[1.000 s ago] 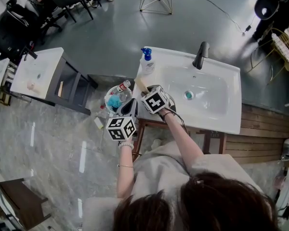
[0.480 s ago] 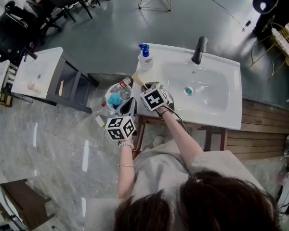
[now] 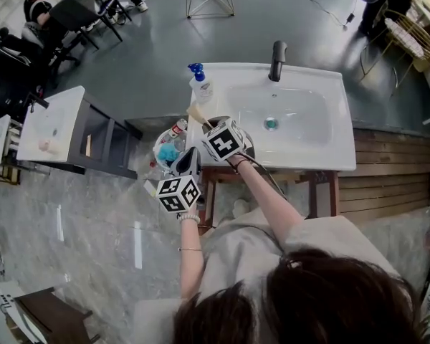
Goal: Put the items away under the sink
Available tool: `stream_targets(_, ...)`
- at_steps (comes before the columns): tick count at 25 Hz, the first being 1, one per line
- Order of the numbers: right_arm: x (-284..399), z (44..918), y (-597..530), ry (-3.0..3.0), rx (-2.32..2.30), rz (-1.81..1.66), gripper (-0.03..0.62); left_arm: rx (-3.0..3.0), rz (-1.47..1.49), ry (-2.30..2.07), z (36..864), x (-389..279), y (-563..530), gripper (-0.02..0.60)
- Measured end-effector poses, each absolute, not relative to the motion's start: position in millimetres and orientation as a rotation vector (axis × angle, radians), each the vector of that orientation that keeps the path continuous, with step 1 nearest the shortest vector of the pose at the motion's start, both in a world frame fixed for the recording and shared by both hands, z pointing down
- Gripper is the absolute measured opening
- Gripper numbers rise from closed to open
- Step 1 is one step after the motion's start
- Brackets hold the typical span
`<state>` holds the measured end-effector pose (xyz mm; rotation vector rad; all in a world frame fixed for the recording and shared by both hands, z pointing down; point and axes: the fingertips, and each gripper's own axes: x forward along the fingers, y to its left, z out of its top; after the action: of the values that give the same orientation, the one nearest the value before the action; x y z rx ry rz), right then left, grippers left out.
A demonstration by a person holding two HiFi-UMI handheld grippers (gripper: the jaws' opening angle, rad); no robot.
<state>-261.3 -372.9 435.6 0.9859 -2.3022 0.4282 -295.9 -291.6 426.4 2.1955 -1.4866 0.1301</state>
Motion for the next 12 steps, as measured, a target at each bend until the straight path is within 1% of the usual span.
stream_targets(12, -246, 412, -320, -2.342, 1.098, 0.491, 0.044, 2.228, 0.139, -1.470, 413, -290, -235, 0.000)
